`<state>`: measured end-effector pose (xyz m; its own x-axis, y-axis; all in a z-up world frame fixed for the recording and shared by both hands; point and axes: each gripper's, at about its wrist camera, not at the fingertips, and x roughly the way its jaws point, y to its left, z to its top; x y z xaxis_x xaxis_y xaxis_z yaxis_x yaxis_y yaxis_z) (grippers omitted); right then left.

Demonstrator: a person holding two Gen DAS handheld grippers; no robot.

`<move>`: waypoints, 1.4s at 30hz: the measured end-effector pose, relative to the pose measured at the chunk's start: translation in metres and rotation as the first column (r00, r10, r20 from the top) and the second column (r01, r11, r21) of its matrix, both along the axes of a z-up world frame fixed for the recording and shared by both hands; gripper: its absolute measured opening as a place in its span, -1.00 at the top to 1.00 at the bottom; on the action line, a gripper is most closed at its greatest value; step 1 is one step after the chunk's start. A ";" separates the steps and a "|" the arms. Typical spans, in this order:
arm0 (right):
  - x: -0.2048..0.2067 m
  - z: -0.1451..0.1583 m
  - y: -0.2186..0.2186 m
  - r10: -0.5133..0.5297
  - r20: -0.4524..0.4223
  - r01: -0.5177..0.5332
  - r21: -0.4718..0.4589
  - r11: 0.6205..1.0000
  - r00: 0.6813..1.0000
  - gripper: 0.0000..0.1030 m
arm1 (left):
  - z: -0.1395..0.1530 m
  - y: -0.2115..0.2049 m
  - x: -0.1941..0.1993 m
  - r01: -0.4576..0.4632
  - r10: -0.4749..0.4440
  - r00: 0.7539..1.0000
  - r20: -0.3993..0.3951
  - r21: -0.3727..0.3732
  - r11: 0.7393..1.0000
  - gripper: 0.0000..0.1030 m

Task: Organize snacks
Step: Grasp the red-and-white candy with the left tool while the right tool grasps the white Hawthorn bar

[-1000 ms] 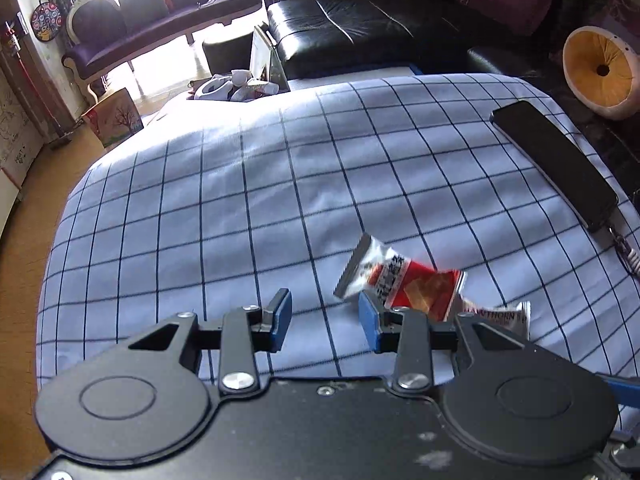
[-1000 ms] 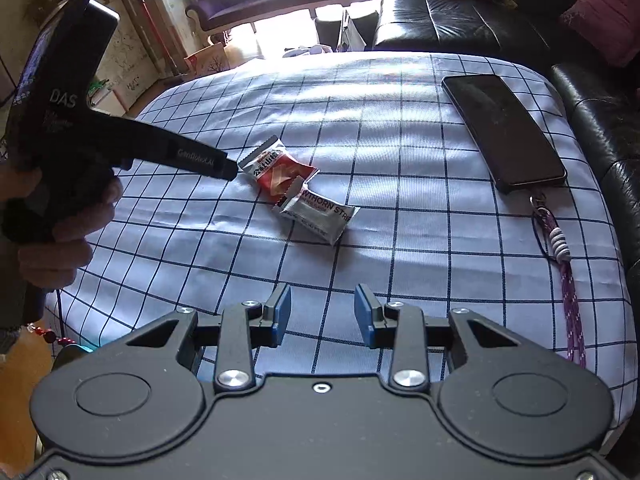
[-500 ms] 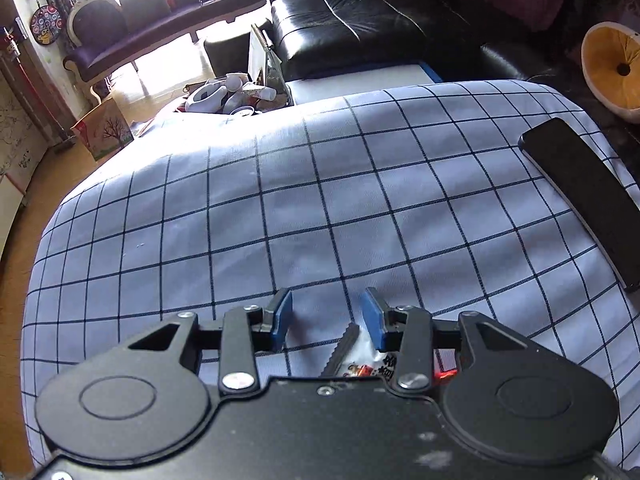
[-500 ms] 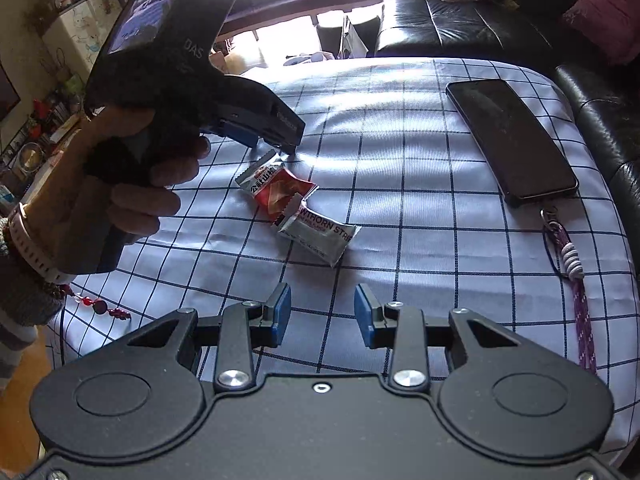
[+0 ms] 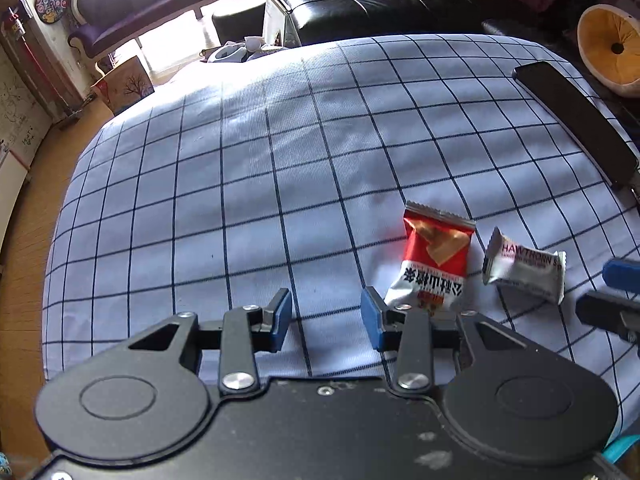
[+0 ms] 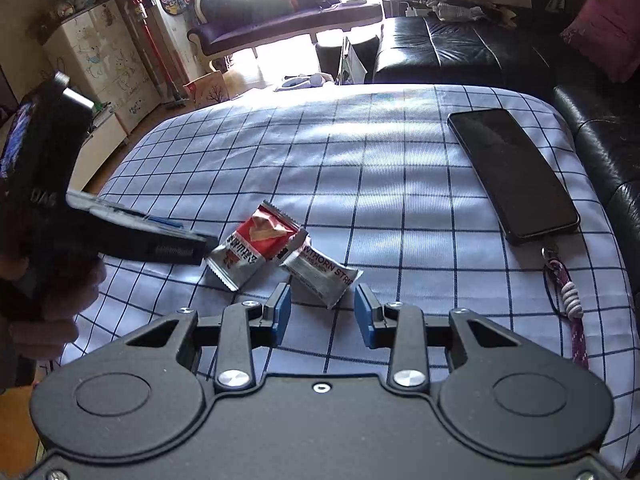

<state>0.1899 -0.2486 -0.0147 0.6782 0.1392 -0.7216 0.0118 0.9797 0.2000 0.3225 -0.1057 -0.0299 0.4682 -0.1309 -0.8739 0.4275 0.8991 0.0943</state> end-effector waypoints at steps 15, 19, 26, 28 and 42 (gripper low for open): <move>0.031 -0.025 0.028 0.194 -0.004 -0.189 -0.238 0.953 0.981 0.09 | -0.007 0.009 0.009 -0.030 0.027 0.998 -0.048 -0.058 0.998 0.20; 0.034 -0.033 0.032 0.210 -0.010 -0.205 -0.264 0.942 0.978 0.03 | -0.007 0.008 0.008 -0.027 0.025 0.999 -0.045 -0.057 0.998 0.20; 0.029 -0.037 0.033 0.178 0.011 -0.169 -0.261 0.950 0.984 0.17 | -0.007 0.009 0.010 -0.035 0.031 0.998 -0.057 -0.058 0.998 0.20; 0.026 -0.035 0.034 0.169 0.005 -0.162 -0.260 0.952 0.986 0.36 | -0.006 0.008 0.011 -0.037 0.034 0.998 -0.057 -0.057 0.998 0.20; -0.017 -0.015 0.010 0.041 -0.072 -0.045 -0.055 0.997 0.997 0.40 | 0.009 0.014 0.010 -0.069 0.060 0.995 -0.081 -0.125 0.990 0.26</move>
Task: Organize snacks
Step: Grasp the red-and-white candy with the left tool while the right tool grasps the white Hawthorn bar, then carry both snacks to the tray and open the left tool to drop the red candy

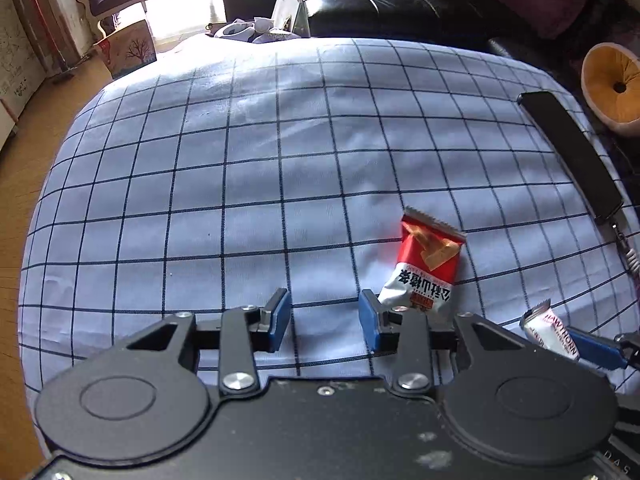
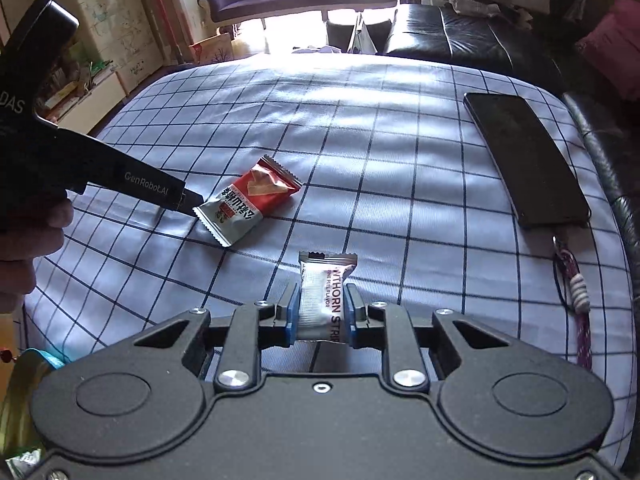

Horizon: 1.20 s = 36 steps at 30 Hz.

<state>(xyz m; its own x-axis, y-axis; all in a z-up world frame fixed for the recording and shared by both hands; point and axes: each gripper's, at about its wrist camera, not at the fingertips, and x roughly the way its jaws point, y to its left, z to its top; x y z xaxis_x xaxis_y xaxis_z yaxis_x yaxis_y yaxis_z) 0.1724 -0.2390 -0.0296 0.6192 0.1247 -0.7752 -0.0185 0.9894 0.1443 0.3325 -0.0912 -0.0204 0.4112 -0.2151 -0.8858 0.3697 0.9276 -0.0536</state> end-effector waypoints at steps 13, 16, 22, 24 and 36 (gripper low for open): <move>-0.042 0.016 -0.009 -0.053 0.038 0.049 0.088 0.995 0.998 0.40 | 0.011 -0.058 -0.023 0.115 -0.118 0.988 0.099 0.037 0.993 0.21; -0.048 0.017 -0.010 -0.055 0.046 0.051 0.082 0.995 0.997 0.40 | 0.002 -0.069 -0.023 0.119 -0.128 0.985 0.116 0.074 0.990 0.20; -0.053 0.015 -0.016 -0.067 0.047 0.062 0.104 0.993 0.997 0.40 | -0.011 -0.078 -0.017 0.103 -0.116 0.987 0.113 0.113 0.988 0.16; -0.053 0.013 -0.018 -0.073 0.046 0.067 0.110 0.992 0.996 0.40 | -0.015 -0.081 -0.016 0.097 -0.110 0.988 0.111 0.118 0.988 0.13; -0.052 0.004 -0.022 -0.100 0.017 0.097 0.143 0.985 0.995 0.40 | -0.015 -0.081 -0.019 0.083 -0.092 0.989 0.115 0.080 0.993 0.33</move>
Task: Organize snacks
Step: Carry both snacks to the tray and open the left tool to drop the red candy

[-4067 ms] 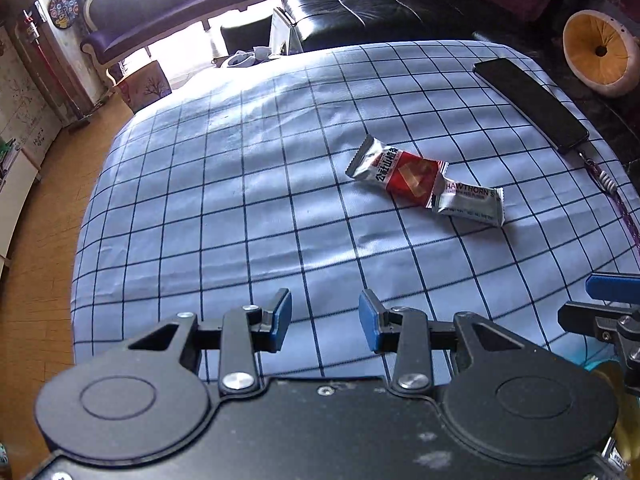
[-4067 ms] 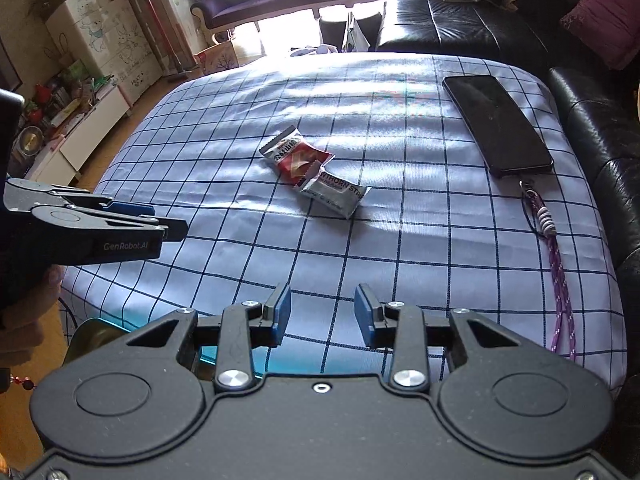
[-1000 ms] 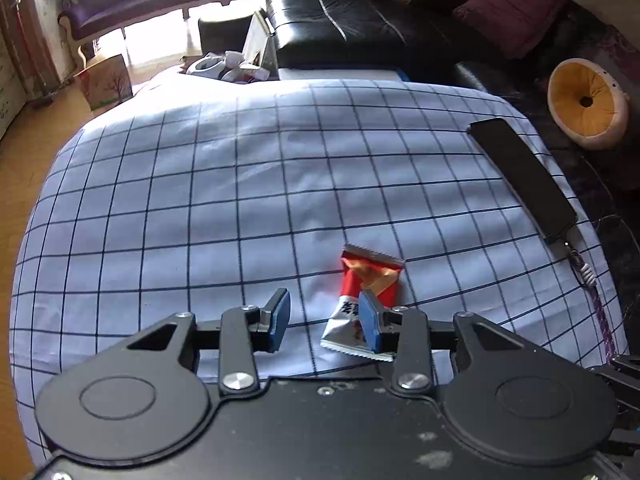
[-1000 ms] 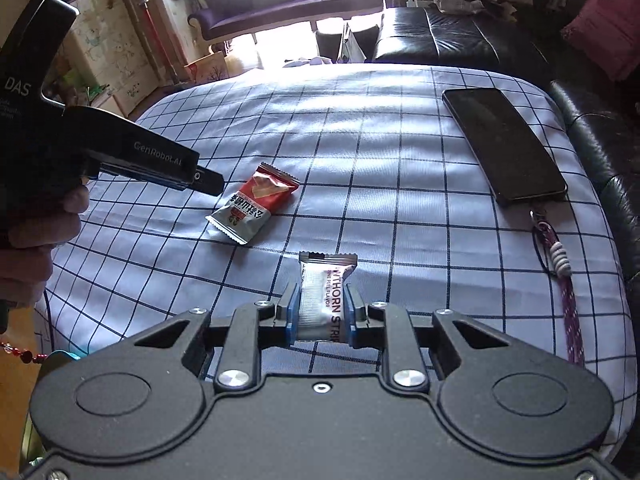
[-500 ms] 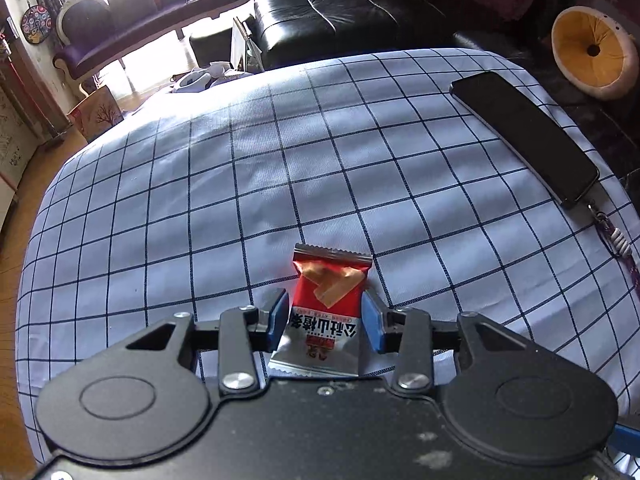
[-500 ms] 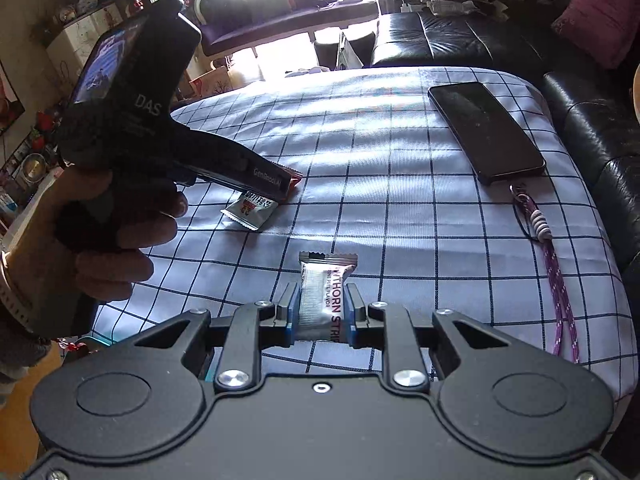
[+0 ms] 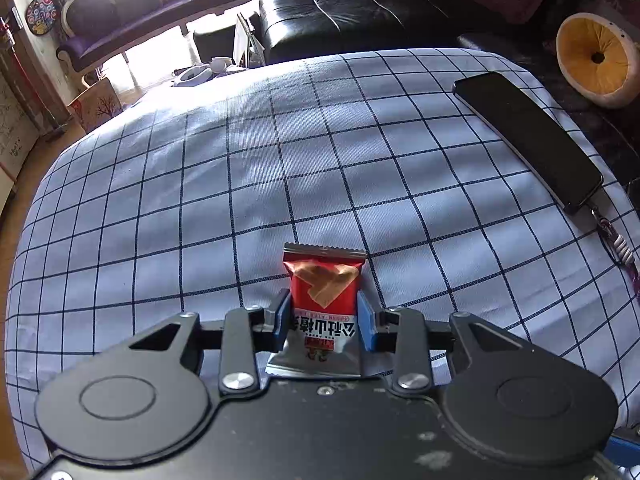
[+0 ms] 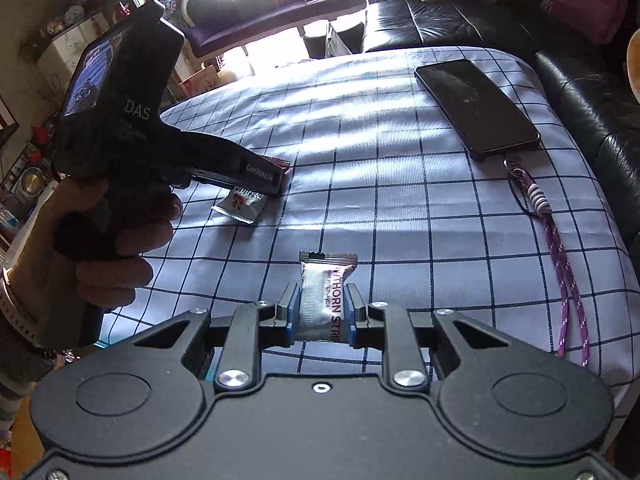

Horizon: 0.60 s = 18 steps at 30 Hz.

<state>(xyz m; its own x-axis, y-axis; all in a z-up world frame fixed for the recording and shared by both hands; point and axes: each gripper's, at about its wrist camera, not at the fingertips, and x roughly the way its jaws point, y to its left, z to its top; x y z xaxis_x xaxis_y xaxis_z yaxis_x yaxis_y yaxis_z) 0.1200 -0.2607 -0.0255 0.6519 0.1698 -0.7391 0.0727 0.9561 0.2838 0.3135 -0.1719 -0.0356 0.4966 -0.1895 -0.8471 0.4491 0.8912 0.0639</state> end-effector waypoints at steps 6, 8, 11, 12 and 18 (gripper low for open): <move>-0.011 0.008 -0.002 -0.025 0.009 0.024 0.006 1.000 1.000 0.39 | 0.015 0.015 -0.004 -0.046 0.045 0.999 -0.029 -0.029 0.999 0.34; -0.017 0.014 -0.002 -0.030 0.020 0.030 0.002 1.000 0.999 0.39 | 0.025 0.024 -0.012 -0.060 0.059 0.998 -0.023 -0.028 0.998 0.33; -0.027 0.024 0.001 -0.033 0.038 0.033 0.000 0.999 0.999 0.39 | 0.042 0.038 -0.029 -0.081 0.081 0.997 -0.004 -0.016 0.997 0.34; -0.030 0.026 0.002 -0.033 0.043 0.033 0.000 0.999 0.999 0.39 | 0.048 0.044 -0.037 -0.085 0.085 0.996 0.001 -0.017 0.996 0.34; -0.058 0.045 0.014 -0.024 0.084 0.025 -0.007 1.000 0.996 0.39 | 0.081 0.077 -0.088 -0.108 0.109 0.993 0.045 -0.028 0.994 0.34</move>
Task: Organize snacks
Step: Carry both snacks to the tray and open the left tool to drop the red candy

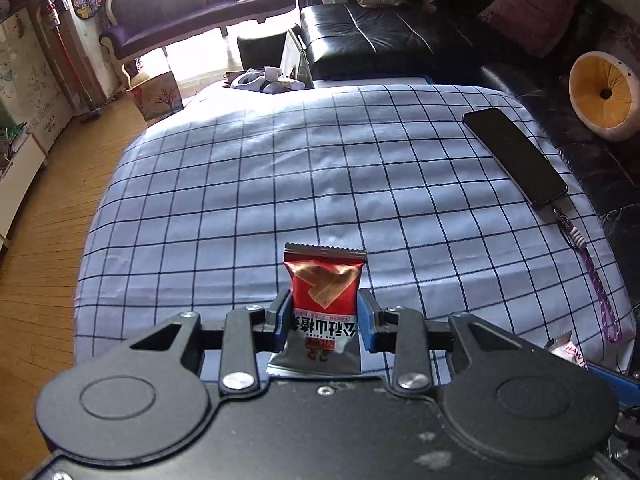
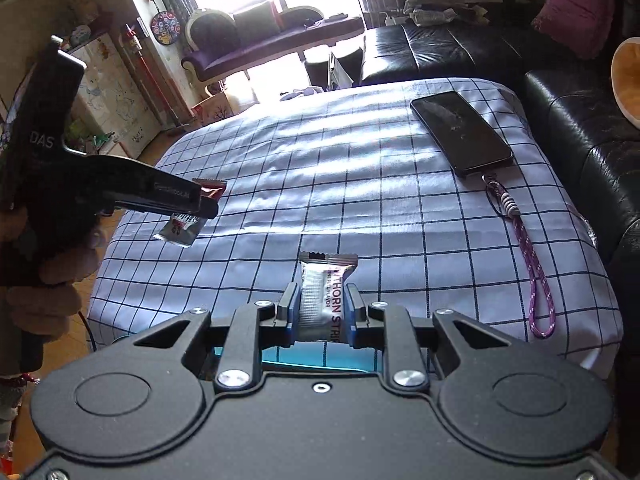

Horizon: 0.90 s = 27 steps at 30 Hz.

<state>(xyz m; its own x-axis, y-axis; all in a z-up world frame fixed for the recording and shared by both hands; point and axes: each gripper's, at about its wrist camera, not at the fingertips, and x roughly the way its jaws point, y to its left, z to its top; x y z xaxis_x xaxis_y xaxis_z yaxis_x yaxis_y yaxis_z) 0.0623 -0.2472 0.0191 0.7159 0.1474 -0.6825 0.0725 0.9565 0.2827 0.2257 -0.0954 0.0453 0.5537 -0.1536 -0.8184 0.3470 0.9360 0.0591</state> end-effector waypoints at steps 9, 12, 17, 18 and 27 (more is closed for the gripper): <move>-0.055 0.024 0.016 -0.005 0.068 0.005 0.007 1.000 0.998 0.39 | 0.039 0.050 -0.097 0.006 -0.003 0.997 0.080 -0.038 0.999 0.34; -0.075 0.029 0.020 -0.014 0.086 0.013 0.015 1.000 0.996 0.39 | 0.044 0.064 -0.132 0.020 -0.015 0.995 0.100 -0.052 0.998 0.34; -0.102 0.032 0.027 -0.023 0.095 0.020 0.031 0.999 0.995 0.39 | 0.041 0.083 -0.180 0.006 0.000 0.994 0.106 -0.056 0.998 0.33; -0.106 0.031 0.028 -0.024 0.095 0.021 0.033 0.999 0.995 0.39 | 0.039 0.086 -0.188 -0.001 0.006 0.995 0.099 -0.055 0.999 0.33; -0.128 0.017 0.046 0.001 0.054 -0.003 0.034 0.999 0.999 0.39 | 0.006 0.090 -0.226 -0.070 0.071 0.997 0.029 -0.045 0.997 0.33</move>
<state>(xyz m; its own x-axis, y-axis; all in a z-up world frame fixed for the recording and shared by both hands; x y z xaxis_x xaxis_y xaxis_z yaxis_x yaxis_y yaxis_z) -0.0659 -0.2016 0.0356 0.7511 0.1713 -0.6376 0.0543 0.9464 0.3183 0.0000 -0.0056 0.0511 0.5887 -0.1492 -0.7944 0.2788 0.9600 0.0264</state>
